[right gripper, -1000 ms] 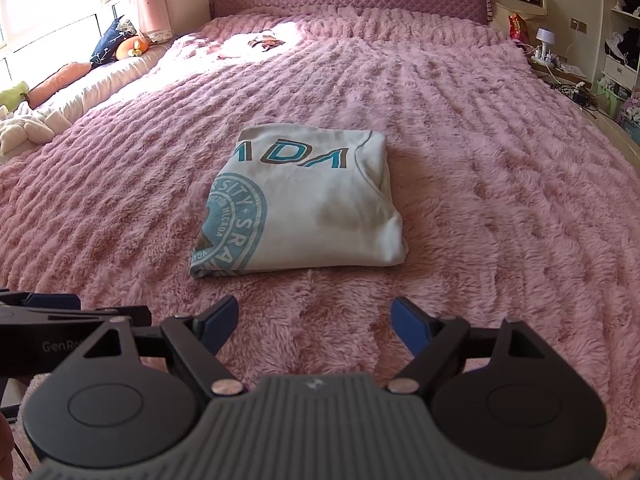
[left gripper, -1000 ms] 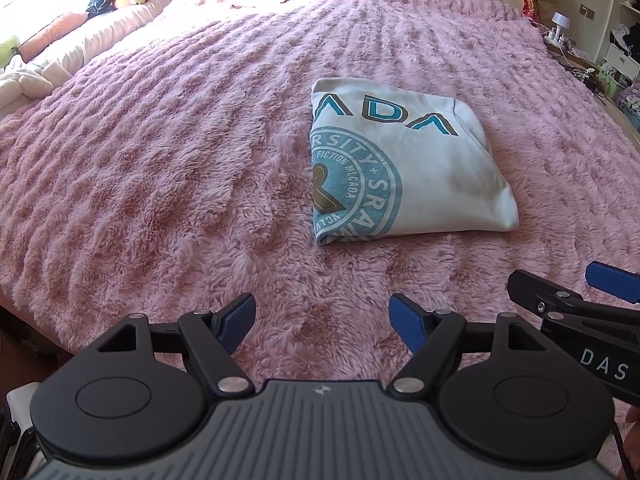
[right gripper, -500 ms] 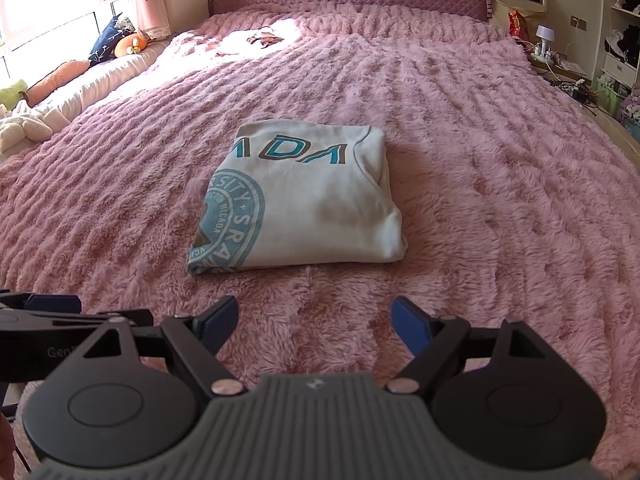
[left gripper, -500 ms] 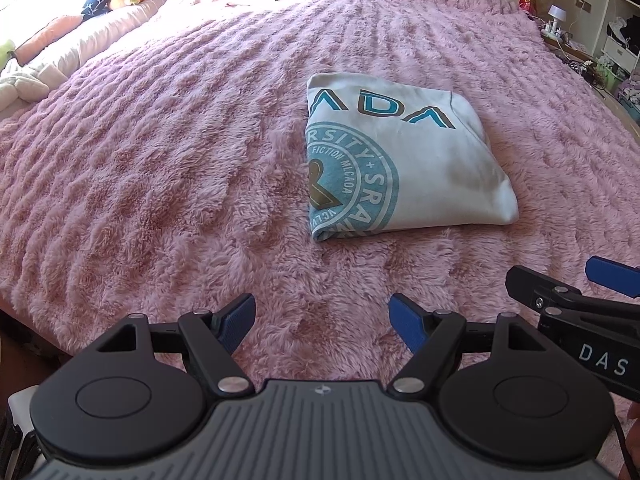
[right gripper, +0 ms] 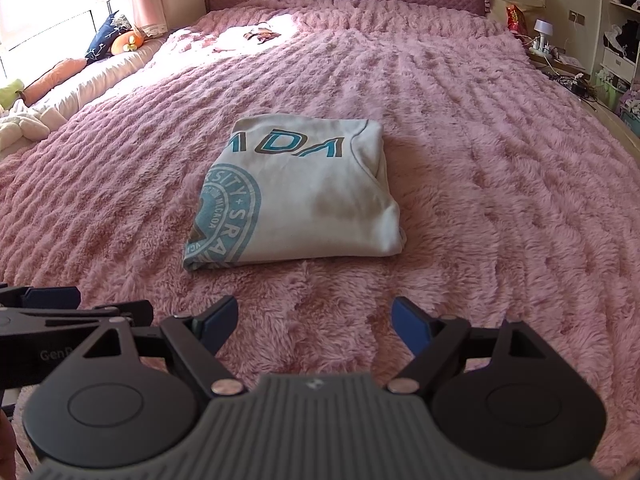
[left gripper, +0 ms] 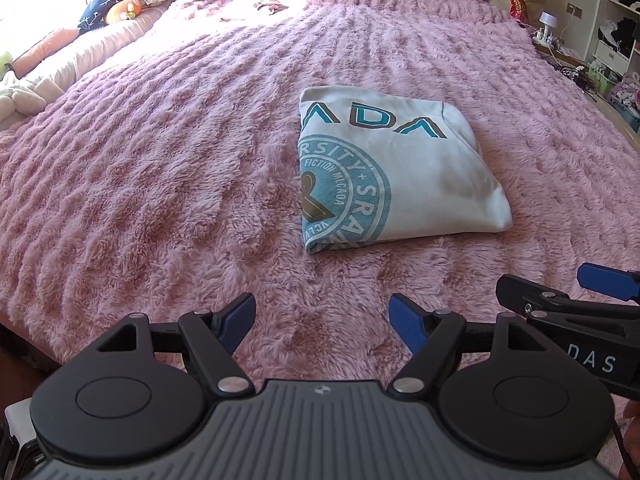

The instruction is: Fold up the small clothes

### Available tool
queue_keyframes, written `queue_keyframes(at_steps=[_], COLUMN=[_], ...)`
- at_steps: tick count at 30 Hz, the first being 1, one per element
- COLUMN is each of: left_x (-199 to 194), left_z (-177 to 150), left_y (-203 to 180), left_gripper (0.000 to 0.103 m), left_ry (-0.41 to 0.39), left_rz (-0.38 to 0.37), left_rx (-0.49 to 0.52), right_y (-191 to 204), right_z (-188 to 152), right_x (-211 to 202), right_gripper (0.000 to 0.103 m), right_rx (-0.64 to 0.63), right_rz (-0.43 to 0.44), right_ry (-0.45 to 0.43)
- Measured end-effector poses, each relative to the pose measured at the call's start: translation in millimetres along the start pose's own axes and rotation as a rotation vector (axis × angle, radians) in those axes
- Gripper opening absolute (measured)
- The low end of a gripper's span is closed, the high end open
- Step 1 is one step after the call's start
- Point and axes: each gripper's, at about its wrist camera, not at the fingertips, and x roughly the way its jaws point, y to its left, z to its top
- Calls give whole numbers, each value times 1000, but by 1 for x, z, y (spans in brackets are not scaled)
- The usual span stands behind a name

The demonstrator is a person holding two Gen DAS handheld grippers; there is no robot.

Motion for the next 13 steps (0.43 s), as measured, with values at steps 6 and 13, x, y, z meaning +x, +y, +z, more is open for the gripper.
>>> queue_keyframes(at_steps=[6,13], left_x=[1,3], left_z=[0,1], left_y=[-1,1], left_gripper=[86,88], left_ry=[-2,24], left_rz=[1,6], left_rx=[-5,-17], right_y=[-1,-1], right_z=[0,0], right_x=[1,3], right_gripper=[80,80], right_rx=[4,7], right_rz=[-2,-2], right_ry=[2,4])
